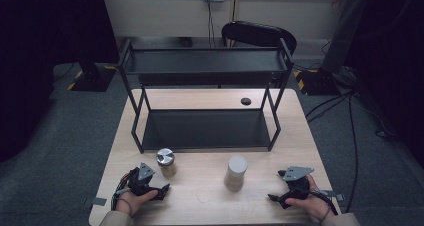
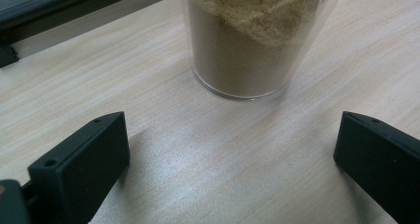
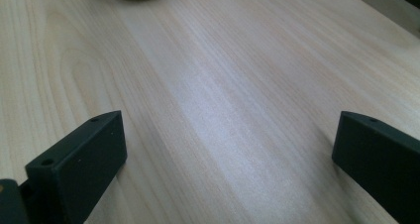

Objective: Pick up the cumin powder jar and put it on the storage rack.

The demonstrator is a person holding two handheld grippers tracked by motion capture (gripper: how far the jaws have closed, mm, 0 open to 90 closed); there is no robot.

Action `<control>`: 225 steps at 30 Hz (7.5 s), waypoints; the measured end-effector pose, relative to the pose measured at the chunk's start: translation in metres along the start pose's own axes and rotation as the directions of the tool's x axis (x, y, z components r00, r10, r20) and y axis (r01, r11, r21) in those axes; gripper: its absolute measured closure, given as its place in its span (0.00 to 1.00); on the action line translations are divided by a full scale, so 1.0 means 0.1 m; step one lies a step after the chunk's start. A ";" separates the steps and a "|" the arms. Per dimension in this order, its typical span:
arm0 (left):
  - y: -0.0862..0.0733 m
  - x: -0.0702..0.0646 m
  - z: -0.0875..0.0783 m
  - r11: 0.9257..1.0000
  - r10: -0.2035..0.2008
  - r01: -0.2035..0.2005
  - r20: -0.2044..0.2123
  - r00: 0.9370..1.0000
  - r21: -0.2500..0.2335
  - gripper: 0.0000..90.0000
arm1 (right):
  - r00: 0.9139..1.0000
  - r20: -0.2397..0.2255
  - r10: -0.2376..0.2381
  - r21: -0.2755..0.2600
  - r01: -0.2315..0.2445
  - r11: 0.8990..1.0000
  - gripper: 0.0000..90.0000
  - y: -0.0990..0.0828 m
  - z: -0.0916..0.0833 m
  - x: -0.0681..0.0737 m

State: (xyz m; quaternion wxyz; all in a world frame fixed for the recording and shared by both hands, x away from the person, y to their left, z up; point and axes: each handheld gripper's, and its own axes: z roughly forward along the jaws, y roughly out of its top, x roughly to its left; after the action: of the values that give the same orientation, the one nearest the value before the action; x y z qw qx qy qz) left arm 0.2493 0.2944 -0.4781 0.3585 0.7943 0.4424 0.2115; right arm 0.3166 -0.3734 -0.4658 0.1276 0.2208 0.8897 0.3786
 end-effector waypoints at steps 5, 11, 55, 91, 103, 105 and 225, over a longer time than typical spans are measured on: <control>0.00 0.00 0.00 1.000 -0.001 0.001 -0.003 1.000 0.003 0.00 | 1.000 0.001 0.001 0.000 -0.001 1.000 0.00 0.00 0.00 0.00; 0.00 0.00 -0.01 1.000 0.000 0.000 -0.005 1.000 0.005 0.00 | 1.000 0.001 0.001 0.000 -0.001 1.000 0.00 0.00 0.00 0.00; 0.26 -0.03 -0.01 0.994 -0.055 0.057 0.021 0.998 -0.092 0.01 | 1.000 -0.001 -0.001 0.000 0.001 1.000 0.00 0.00 0.00 0.00; 0.37 -0.01 0.12 0.997 -0.005 0.007 0.017 1.000 -0.071 0.34 | 1.000 -0.002 -0.002 0.001 0.002 1.000 0.00 0.00 -0.01 0.00; 0.49 0.04 -0.06 0.996 0.000 0.006 0.077 0.997 -0.087 0.34 | 1.000 -0.002 -0.003 0.001 0.003 1.000 0.00 0.00 -0.01 0.00; 0.54 0.07 -0.10 0.997 0.005 0.002 0.089 0.996 -0.078 0.34 | 1.000 -0.002 -0.002 0.000 0.002 1.000 0.00 0.00 -0.01 0.00; 3.93 0.31 -0.78 0.993 -0.040 0.033 -0.051 0.998 -0.117 0.34 | 1.000 -0.008 -0.004 -0.001 0.004 1.000 0.00 -0.01 -0.01 -0.02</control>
State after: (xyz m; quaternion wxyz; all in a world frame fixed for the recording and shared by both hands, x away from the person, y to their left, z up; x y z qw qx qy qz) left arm 0.4309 0.2124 -0.1294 0.3958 0.7581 0.4533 0.2513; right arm 0.3173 -0.3759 -0.4658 0.1250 0.2177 0.8904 0.3796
